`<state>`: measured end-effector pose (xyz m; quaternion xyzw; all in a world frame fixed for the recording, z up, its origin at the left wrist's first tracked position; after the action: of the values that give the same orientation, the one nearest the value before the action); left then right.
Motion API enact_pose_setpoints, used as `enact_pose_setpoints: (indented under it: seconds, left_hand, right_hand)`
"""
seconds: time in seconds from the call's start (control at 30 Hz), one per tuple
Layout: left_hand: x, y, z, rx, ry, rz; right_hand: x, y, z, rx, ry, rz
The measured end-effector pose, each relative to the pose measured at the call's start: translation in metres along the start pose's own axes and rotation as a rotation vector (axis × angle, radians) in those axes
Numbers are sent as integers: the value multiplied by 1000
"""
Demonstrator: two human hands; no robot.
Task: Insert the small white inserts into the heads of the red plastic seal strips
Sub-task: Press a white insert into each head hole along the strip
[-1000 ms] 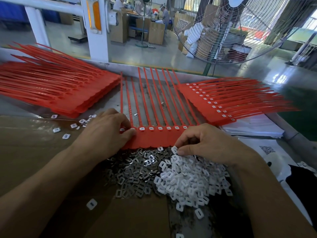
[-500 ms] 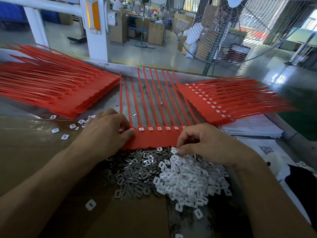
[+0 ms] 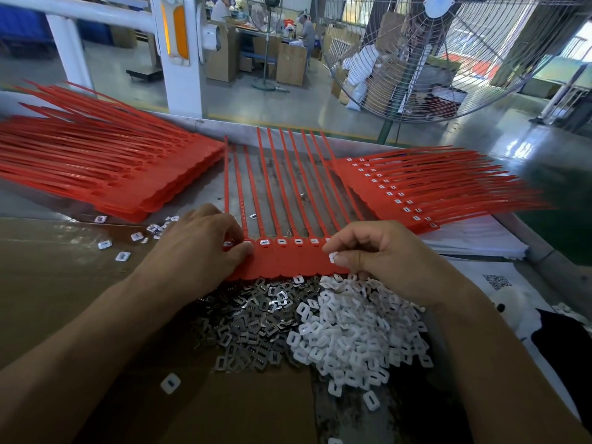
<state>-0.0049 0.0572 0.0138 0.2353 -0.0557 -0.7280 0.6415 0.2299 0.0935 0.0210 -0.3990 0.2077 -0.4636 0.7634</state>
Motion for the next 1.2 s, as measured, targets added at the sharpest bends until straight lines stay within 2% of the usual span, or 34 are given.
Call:
enact_pose_setpoints:
  seconds: [0.43, 0.57, 0.8, 1.03, 1.2]
  left_hand:
    - [0, 0, 0, 3, 13, 8]
    - [0, 0, 0, -2, 11, 10]
    - [0, 1, 0, -9, -14, 15]
    - [1, 2, 1, -13, -13, 15]
    - [1, 1, 0, -16, -25, 16]
  right_hand:
    - [1, -12, 1, -113, 3, 79]
    - [-2, -2, 12, -192, 104, 39]
    - [-4, 13, 23, -98, 269, -20]
    - [-5, 12, 24, -47, 327, -26]
    - [3, 20, 45, -69, 491, -74]
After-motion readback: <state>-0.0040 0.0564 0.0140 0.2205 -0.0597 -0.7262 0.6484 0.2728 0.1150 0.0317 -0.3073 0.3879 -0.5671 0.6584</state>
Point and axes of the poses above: each hand's wrist, its own x-axis away from the middle knuckle, its own z-axis out of the back of the hand, y = z × x, the point moved 10 cm from there along -x, towards the middle knuckle, and after that the axes turned 8 degrees about -z, right-handed, at the moved point
